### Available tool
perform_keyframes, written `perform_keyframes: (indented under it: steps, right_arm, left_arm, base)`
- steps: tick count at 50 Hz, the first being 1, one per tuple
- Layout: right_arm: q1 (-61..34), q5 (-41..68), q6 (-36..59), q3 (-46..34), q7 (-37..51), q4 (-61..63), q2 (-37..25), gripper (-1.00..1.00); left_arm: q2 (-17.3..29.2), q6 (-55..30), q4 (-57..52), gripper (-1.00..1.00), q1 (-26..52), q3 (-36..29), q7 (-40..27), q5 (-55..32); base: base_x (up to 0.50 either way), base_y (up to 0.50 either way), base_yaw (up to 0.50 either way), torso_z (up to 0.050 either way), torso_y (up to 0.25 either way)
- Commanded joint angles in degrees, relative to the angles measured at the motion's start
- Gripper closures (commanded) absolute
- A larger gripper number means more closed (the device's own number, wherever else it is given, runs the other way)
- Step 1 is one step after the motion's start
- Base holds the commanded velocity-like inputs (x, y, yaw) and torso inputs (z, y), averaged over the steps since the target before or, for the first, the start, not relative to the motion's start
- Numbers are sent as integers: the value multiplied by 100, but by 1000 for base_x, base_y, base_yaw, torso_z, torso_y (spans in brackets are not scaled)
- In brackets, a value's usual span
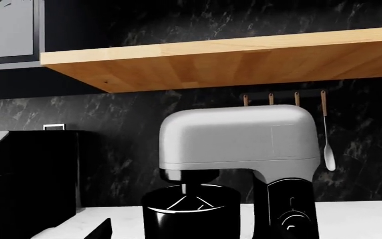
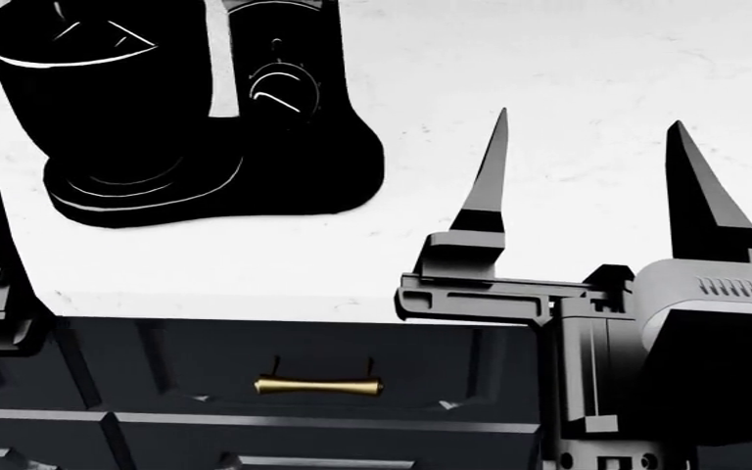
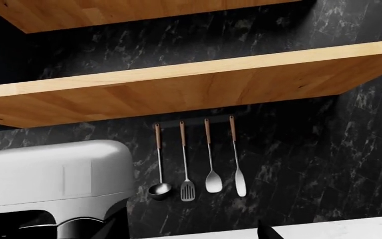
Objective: Open the stand mixer head.
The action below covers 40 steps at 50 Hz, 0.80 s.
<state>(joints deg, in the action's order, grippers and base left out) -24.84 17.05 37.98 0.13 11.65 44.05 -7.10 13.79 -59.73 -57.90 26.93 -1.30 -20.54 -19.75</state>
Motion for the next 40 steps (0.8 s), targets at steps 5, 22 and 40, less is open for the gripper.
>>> perform_keyframes:
  steps: [5,22,40]
  right_arm:
    - [1,74,31,52,8,153,-2,-100]
    - [10,187,-13,-7,107,138,-83,-100]
    - [-72,516,143,78,220,151,-85,-100]
  left_arm:
    - [99,349,-55,-100,-141,39,-50,-136]
    - [193,331,-56,-100,9,26,-280,-345]
    - [595,381,-122,-100,81,-15,-884,-1037]
  base:
    - [0,500,0,0,0]
    - [0,500,0,0,0]
    - [0,83,0,0,0]
